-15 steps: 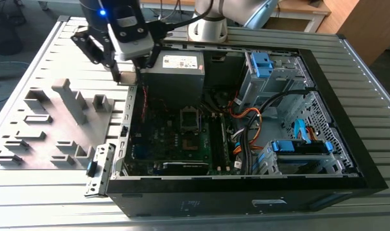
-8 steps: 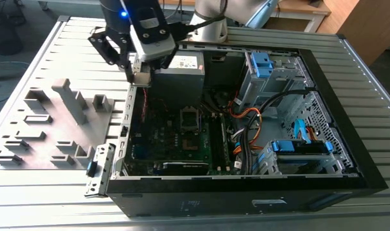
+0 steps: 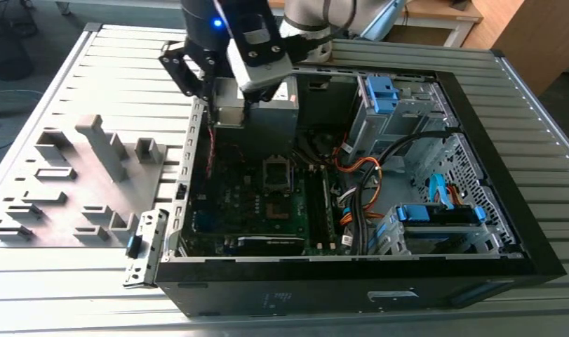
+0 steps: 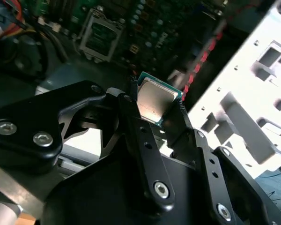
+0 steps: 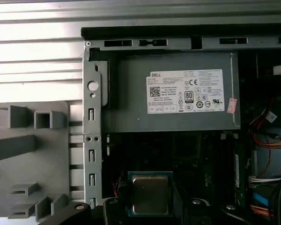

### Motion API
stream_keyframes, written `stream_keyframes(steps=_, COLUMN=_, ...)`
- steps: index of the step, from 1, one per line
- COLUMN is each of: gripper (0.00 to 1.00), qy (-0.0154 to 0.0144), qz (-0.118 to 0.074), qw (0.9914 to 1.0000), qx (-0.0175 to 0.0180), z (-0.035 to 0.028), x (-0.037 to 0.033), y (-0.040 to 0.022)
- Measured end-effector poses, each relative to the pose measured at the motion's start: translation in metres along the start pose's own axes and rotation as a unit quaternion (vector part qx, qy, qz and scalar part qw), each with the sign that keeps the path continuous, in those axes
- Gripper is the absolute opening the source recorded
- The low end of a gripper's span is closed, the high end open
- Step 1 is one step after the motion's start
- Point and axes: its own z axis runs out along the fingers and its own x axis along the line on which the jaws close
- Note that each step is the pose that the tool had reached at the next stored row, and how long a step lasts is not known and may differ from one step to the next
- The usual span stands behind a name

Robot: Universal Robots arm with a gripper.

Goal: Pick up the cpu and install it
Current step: 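Pick up the cpu and move it towards the insertion slot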

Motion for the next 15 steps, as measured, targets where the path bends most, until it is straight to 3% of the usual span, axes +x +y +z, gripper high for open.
stream_keyframes(steps=10, gripper=0.47, qy=0.0002, qz=0.000, qw=1.00000, qx=0.0000, z=-0.0002, x=-0.0382, y=0.0007)
stream_keyframes(steps=15, gripper=0.47, qy=0.0002, qz=0.000, qw=1.00000, qx=0.0000, z=-0.0002, x=-0.0537, y=0.0012)
